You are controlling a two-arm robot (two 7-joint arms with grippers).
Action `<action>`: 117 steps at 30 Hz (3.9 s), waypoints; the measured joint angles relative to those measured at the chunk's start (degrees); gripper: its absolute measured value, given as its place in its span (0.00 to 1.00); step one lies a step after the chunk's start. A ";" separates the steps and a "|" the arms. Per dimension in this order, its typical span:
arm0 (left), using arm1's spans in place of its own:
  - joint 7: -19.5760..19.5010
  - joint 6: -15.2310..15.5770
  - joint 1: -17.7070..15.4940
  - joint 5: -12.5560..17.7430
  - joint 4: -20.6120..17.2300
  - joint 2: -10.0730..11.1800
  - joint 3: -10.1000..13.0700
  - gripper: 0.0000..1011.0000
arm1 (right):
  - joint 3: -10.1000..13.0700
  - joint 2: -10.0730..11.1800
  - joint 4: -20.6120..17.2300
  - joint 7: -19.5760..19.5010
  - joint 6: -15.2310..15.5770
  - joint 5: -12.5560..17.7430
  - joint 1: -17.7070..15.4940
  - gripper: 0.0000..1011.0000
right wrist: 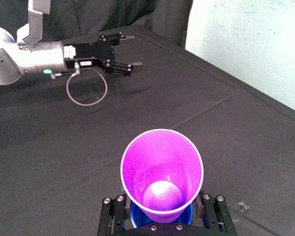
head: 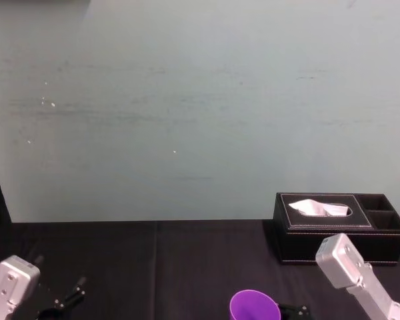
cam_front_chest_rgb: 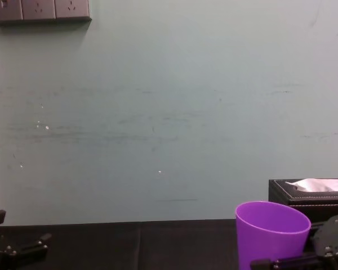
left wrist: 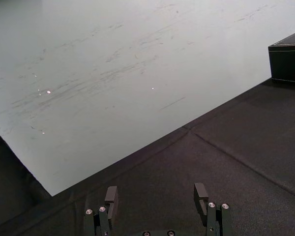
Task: Stack the three plastic cups sequentially using one hand.
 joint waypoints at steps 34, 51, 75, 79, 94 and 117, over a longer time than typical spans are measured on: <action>0.00 0.00 0.00 0.00 0.00 0.00 0.00 1.00 | -1.54 -1.10 1.77 -0.08 0.79 -3.13 0.27 0.70; 0.00 0.00 0.00 0.00 0.00 0.00 0.00 1.00 | -1.51 -1.07 1.73 -0.15 0.77 -2.99 0.26 0.99; 0.00 0.00 0.00 0.00 0.00 0.00 0.00 1.00 | 7.47 -3.46 -0.98 -6.68 -11.57 0.07 -8.54 0.99; 0.00 0.00 0.00 0.00 0.00 0.00 0.00 1.00 | 9.65 -5.71 -0.42 -12.32 -13.60 -1.63 -10.88 0.99; 0.00 0.00 0.00 0.00 0.00 0.00 0.00 1.00 | 10.96 -16.05 8.83 -26.54 -19.22 -11.77 -11.60 0.99; 0.00 0.00 0.00 0.00 0.00 0.00 0.00 1.00 | 10.22 -18.49 11.65 -26.59 -17.34 -14.65 -10.06 0.99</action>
